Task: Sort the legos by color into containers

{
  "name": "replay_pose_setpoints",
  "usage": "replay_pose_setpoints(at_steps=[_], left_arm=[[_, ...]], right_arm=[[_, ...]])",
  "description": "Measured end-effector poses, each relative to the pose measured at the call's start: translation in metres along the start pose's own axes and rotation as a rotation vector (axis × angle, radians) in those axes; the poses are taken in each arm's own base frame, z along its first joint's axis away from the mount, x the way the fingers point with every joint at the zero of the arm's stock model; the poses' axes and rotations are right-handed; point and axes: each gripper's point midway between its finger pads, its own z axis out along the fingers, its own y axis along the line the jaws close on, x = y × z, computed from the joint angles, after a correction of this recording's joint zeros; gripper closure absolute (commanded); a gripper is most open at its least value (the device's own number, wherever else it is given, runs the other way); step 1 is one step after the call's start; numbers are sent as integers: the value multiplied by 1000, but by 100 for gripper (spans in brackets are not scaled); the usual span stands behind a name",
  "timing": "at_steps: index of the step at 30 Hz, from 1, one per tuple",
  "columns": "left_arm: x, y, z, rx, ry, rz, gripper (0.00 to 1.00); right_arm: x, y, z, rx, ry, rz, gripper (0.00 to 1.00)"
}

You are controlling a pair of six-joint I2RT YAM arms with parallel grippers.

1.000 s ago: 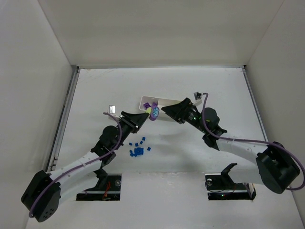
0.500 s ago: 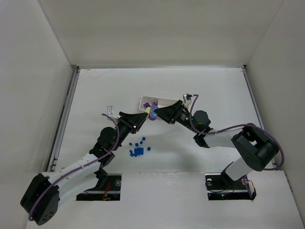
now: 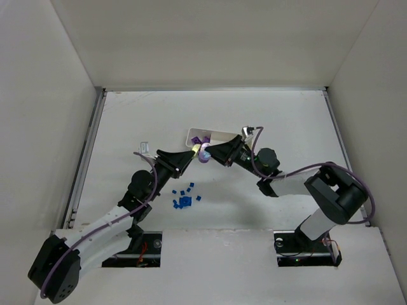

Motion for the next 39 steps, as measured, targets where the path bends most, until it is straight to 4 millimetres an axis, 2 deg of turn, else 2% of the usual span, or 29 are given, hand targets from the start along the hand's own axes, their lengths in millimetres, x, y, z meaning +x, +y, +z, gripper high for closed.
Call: replay_pose_setpoints(at_steps=[2, 6, 8, 11, 13, 21, 25, 28, 34, 39], left_arm=[[-7, 0, -2, 5, -17, 15, 87], [-41, 5, -6, -16, -119, 55, 87], [-54, 8, -8, -30, -158, 77, 87], [-66, 14, -11, -54, -189, 105, 87], [-68, 19, -12, -71, -190, 122, 87], [-62, 35, -14, -128, -151, 185, 86], [-59, 40, -14, -143, -138, 211, 86], [-57, 42, -14, -152, -130, 229, 86], [-57, 48, -14, -171, -125, 253, 86], [-53, 50, -14, -177, -114, 269, 86]], right_arm=[[0, 4, -7, -5, 0, -16, 69], [-14, 14, -16, -12, -28, -68, 68], [-18, 10, -17, 8, -34, -94, 68], [-21, -7, -11, 86, -22, -126, 68], [-27, -20, 0, 152, -17, -160, 68], [-82, -74, 57, 446, -93, -371, 67], [-100, -104, 70, 594, -113, -457, 65], [-100, -127, 74, 682, -95, -498, 65], [-85, -165, 75, 790, -29, -526, 62], [-74, -170, 75, 811, -2, -536, 39]])
